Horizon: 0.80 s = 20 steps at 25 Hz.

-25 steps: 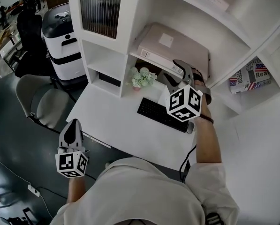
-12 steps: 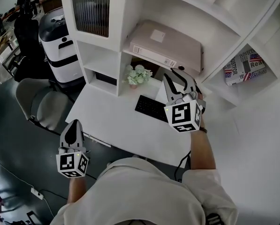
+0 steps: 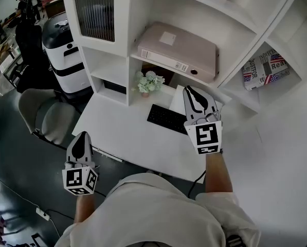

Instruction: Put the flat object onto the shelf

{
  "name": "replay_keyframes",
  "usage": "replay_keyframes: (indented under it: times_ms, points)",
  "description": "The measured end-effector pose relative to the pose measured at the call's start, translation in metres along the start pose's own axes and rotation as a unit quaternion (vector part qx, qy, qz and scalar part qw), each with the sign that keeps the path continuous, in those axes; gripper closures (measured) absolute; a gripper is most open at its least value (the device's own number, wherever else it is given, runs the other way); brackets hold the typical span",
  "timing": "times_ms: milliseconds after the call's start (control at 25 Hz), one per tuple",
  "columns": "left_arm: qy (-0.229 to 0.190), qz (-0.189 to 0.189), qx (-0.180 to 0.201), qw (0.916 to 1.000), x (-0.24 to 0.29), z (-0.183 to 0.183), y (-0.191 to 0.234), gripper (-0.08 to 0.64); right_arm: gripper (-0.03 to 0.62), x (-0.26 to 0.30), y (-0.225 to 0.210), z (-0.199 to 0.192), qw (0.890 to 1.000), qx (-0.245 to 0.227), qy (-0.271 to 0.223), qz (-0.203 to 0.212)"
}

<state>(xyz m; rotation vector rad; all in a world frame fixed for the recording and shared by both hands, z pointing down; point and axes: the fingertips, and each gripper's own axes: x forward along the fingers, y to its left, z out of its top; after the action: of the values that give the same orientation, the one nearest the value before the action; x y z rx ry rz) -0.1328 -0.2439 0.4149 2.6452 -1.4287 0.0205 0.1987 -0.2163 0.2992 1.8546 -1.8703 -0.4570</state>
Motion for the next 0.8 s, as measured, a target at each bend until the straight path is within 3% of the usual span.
replay_keyframes:
  times_ms: [480, 800]
  points:
    - [0.0, -0.002, 0.006, 1.0, -0.001, 0.003, -0.004, 0.56, 0.589, -0.022, 0.003, -0.009, 0.996, 0.081, -0.024, -0.001]
    - [0.003, -0.003, 0.01, 0.9999, 0.003, 0.004, -0.006, 0.56, 0.589, -0.032, 0.006, -0.015, 0.993, 0.109, -0.033, 0.001]
